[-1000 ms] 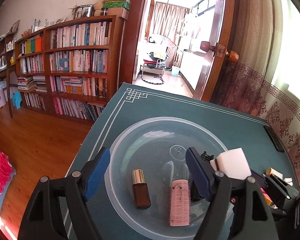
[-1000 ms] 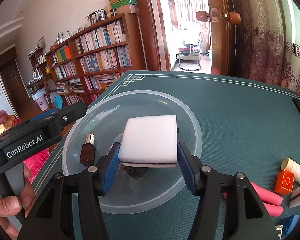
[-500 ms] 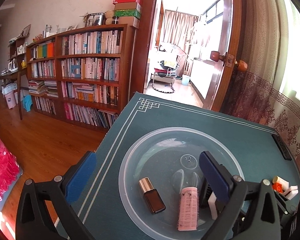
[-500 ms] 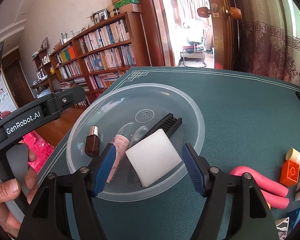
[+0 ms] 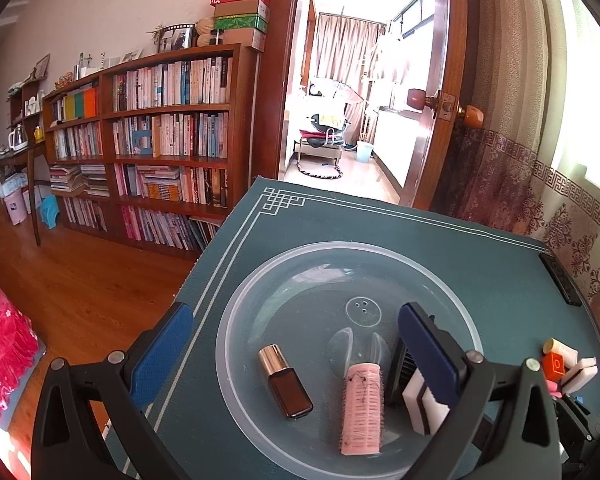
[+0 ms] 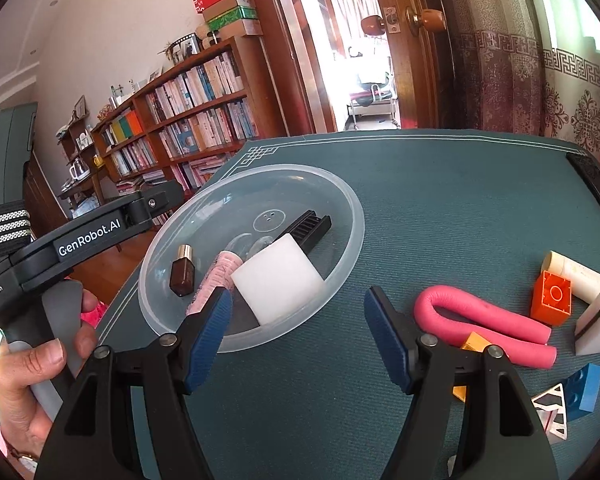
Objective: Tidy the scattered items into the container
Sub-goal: 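Lower the white sponge into the bowl and open the right tool, then grasp the blue toy block with the right tool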
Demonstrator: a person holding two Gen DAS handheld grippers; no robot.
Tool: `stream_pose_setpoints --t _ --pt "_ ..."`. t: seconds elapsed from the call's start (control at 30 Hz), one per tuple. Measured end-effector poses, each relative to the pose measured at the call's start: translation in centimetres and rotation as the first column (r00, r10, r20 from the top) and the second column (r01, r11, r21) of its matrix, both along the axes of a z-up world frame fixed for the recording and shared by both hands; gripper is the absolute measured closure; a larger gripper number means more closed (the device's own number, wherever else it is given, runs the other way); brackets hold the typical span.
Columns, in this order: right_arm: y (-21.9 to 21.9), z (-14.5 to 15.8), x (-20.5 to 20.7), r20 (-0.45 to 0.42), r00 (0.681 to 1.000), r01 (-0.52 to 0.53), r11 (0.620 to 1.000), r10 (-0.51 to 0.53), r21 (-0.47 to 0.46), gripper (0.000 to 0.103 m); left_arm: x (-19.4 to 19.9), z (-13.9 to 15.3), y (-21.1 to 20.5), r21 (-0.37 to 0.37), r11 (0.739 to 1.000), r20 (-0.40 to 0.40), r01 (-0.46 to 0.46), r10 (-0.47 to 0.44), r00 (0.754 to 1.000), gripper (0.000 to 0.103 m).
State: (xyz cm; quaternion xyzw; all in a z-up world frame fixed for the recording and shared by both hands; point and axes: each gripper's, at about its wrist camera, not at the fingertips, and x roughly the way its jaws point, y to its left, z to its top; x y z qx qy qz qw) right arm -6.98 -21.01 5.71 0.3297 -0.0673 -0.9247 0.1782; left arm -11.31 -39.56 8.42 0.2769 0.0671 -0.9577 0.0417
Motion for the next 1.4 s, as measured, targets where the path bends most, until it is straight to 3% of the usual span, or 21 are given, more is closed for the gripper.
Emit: stream_pose_setpoints --t 0.87,0.9,1.0,1.4 --pt "7.5 0.2 2.4 0.003 0.987 0.161 0.985 -0.161 -0.064 0.031 0.9 -0.3 5.1 -0.087 0.988 0.008 0.129 -0.128 0.992 0.000" --pt "7.9 0.2 2.5 -0.002 0.985 0.172 0.983 -0.172 -0.066 0.030 0.9 -0.3 5.3 -0.090 0.987 0.009 0.134 -0.133 0.991 0.000" --pt "9.1 0.4 2.8 -0.018 0.976 0.215 0.974 -0.217 -0.067 0.016 1.1 -0.4 5.9 -0.099 0.984 0.011 0.148 -0.148 0.989 0.000" --pt "15.2 -0.5 4.4 0.001 0.927 0.373 0.924 -0.374 -0.081 0.016 1.9 -0.9 9.0 -0.152 0.962 0.026 0.228 -0.226 0.974 0.000"
